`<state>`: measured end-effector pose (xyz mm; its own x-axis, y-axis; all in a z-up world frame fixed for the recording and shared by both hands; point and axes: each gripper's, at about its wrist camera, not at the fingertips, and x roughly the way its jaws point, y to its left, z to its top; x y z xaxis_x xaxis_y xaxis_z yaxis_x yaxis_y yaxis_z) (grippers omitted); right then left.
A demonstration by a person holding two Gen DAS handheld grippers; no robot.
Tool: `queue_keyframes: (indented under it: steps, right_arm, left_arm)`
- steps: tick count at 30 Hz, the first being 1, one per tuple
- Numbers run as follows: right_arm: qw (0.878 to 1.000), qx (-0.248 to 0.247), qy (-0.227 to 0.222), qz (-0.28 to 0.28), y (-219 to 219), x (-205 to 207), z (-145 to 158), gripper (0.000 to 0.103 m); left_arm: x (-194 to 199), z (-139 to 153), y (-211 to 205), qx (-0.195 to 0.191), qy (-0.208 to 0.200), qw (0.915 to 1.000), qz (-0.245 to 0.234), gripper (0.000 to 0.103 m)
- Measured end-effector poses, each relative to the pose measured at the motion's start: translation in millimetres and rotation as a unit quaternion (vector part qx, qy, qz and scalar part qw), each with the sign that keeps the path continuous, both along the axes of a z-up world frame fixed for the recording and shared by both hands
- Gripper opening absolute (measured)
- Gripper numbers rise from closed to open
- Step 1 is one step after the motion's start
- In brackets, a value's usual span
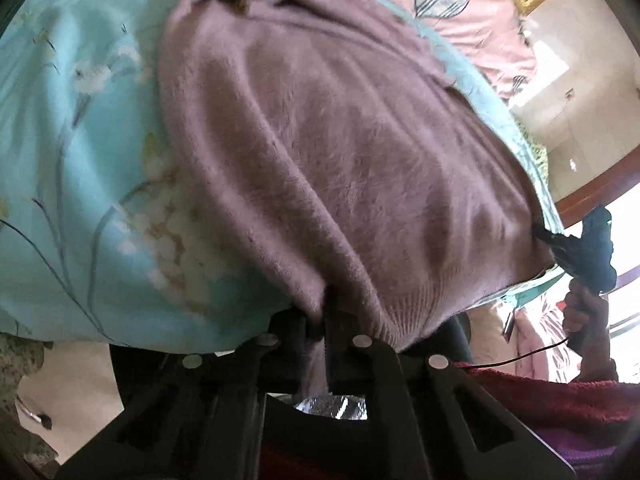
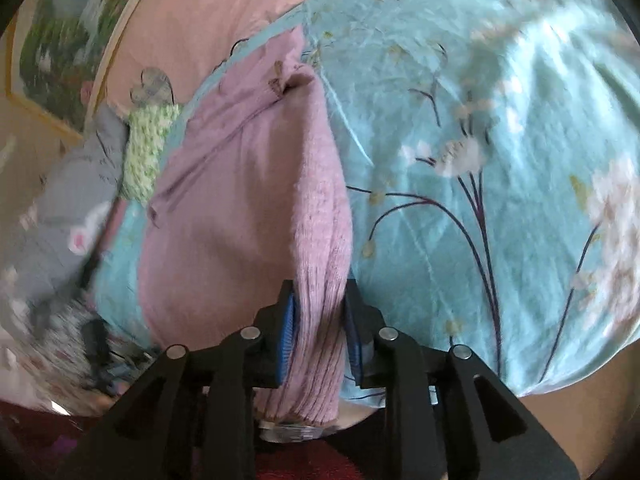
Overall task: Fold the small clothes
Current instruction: 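Lift the hem with both grippers and fold it toward the collar, then lay the hem down over the collar and open both grippers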
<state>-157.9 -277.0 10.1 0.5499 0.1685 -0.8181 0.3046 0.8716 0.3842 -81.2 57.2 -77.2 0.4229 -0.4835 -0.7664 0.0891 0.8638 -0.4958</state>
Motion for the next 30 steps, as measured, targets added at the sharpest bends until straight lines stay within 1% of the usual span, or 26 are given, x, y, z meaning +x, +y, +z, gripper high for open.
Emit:
queue_keyframes:
  steps: [2,4,6,7,8,9,11,12,14,16,17,18,19,20,21,23,25,26,30]
  right_arm:
    - [1.000,0.011,-0.006,-0.014,-9,-7,1,0.009]
    - [0.998,0.041,-0.010,-0.040,-24,-15,-3,0.009]
    - [0.996,0.072,-0.013,-0.044,-31,-18,-7,0.009]
    - [0.996,0.077,-0.013,-0.043,-31,-18,-7,0.009]
    - [0.996,0.080,-0.011,-0.041,-30,-18,-7,0.011]
    - [0.996,0.079,-0.009,-0.038,-30,-18,-7,0.012]
    - [0.997,0.073,-0.005,-0.029,-26,-18,-5,0.017]
    - [0.997,0.071,-0.004,-0.025,-25,-18,-4,0.019]
    - [0.998,0.062,-0.002,-0.010,-19,-19,-1,0.030]
    - [0.999,0.043,0.006,0.007,-12,-17,0,0.034]
    - [0.999,0.029,0.011,0.017,-7,-15,1,0.035]
    - [0.999,0.008,0.016,0.028,-2,-13,2,0.034]
    - [0.999,-0.010,0.021,0.039,2,-9,3,0.030]
    - [0.998,-0.023,0.027,0.049,5,-6,4,0.007]
    - [0.998,-0.021,0.029,0.053,4,-5,5,0.008]
    - [0.998,0.020,0.003,0.051,-3,-7,10,0.008]
    - [0.997,0.050,-0.029,0.049,-7,-8,18,0.008]
    - [0.995,0.070,-0.053,0.049,-10,-7,25,0.008]
    - [0.985,0.116,-0.119,0.051,-15,8,45,0.008]
  left_arm:
    - [-5,6,8,-0.012,-0.015,0.9998,0.002,0.005]
    - [-6,5,14,-0.022,-0.013,0.9997,0.002,0.005]
    - [-7,-1,19,-0.024,-0.001,0.9997,-0.001,0.006]
    - [-6,-6,20,-0.028,0.012,0.9995,0.000,0.007]
    - [-5,-12,21,-0.031,0.026,0.9992,0.000,0.009]
    - [-3,-18,18,-0.034,0.043,0.9985,0.000,0.017]
    - [1,-26,15,-0.038,0.061,0.9974,-0.004,0.020]
    - [0,-27,13,-0.035,0.060,0.9976,-0.006,0.020]
    - [2,-23,7,-0.024,0.049,0.9984,-0.014,0.020]
    - [3,-19,0,-0.015,0.036,0.9990,-0.020,0.014]
    - [1,-16,-3,-0.013,0.025,0.9993,-0.024,0.006]
    - [1,-11,-7,-0.009,0.016,0.9995,-0.026,0.005]
    - [0,-6,-8,-0.006,0.005,0.9996,-0.027,0.005]
    - [-1,-1,-7,-0.007,-0.004,0.9996,-0.027,0.005]
    - [-3,5,-6,-0.009,-0.013,0.9995,-0.026,0.004]
    - [-6,20,-1,-0.020,-0.032,0.9990,-0.026,0.004]
    - [-12,42,5,-0.032,-0.064,0.9971,-0.024,0.004]
    - [-13,53,9,-0.037,-0.080,0.9958,-0.023,0.004]
    - [-7,93,24,-0.051,-0.128,0.9905,-0.005,0.004]
